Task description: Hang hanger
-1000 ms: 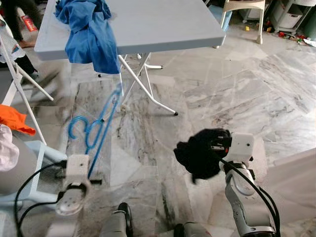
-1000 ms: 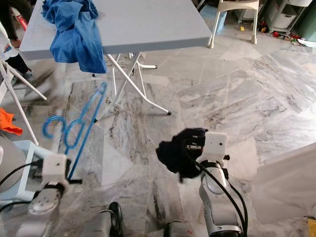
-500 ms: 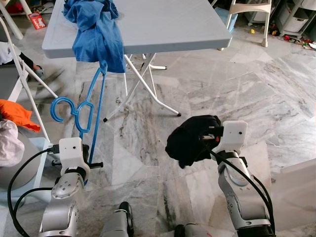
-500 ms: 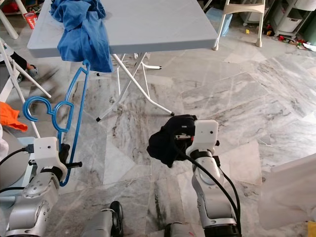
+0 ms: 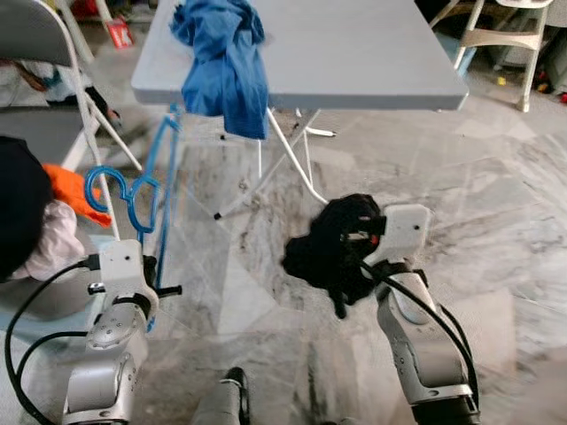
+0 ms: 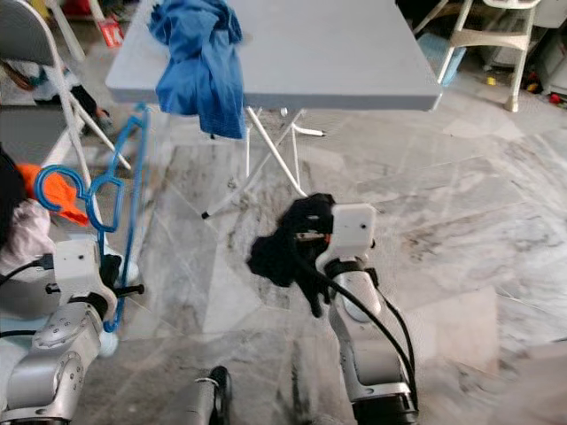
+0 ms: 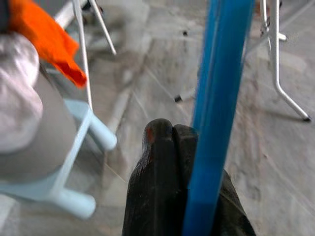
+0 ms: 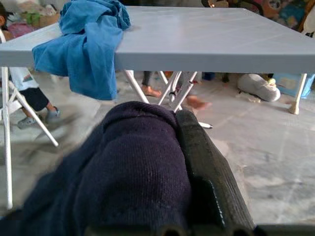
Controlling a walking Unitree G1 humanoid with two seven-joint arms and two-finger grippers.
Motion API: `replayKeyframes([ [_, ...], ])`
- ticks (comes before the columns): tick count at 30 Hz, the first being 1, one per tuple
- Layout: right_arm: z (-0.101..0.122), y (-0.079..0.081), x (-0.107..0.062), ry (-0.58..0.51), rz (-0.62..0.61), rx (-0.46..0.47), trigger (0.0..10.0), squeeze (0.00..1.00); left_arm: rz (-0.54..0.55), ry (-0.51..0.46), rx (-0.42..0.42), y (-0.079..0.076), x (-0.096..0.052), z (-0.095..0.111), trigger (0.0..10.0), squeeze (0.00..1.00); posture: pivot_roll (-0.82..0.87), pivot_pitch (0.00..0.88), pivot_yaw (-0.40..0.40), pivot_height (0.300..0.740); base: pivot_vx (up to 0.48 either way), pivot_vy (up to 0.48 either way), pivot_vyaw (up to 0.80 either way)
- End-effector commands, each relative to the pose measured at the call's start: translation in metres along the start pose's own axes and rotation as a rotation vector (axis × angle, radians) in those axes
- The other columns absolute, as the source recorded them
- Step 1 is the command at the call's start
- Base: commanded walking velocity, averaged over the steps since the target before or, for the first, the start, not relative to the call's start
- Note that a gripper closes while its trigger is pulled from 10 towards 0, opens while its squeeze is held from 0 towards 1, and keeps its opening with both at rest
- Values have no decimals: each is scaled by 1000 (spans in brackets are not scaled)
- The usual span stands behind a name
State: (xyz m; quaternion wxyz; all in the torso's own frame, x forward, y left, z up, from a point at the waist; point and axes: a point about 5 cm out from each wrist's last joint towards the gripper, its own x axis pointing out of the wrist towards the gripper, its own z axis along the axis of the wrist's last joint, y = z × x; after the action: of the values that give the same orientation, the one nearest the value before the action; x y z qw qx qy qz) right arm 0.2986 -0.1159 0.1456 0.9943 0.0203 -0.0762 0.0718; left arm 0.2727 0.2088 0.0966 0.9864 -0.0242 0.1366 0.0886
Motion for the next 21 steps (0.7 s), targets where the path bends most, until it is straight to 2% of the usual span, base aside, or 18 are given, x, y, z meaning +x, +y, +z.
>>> replayKeyframes([
  [1, 5, -9, 0, -18, -36, -5, 10000, 0, -14, 7, -4, -5, -1, 1, 10000, 0, -36, 201, -19, 740, 409, 0, 0],
  [10, 6, -11, 4, -8, -78, 12, 10000, 0, -23, 2, -13, -8, 3, 6, 10000, 0, -34, 195, -11, 740, 416, 0, 0],
  [18, 6, -11, 5, -7, -88, 21, 10000, 0, -31, -1, -15, -10, 4, 8, 10000, 0, -33, 194, -7, 740, 418, 0, -680],
  [21, 6, -10, 4, -10, -78, 22, 10000, 0, -33, -1, -17, -11, 4, 9, 10000, 0, -32, 195, -7, 740, 417, 0, -288],
])
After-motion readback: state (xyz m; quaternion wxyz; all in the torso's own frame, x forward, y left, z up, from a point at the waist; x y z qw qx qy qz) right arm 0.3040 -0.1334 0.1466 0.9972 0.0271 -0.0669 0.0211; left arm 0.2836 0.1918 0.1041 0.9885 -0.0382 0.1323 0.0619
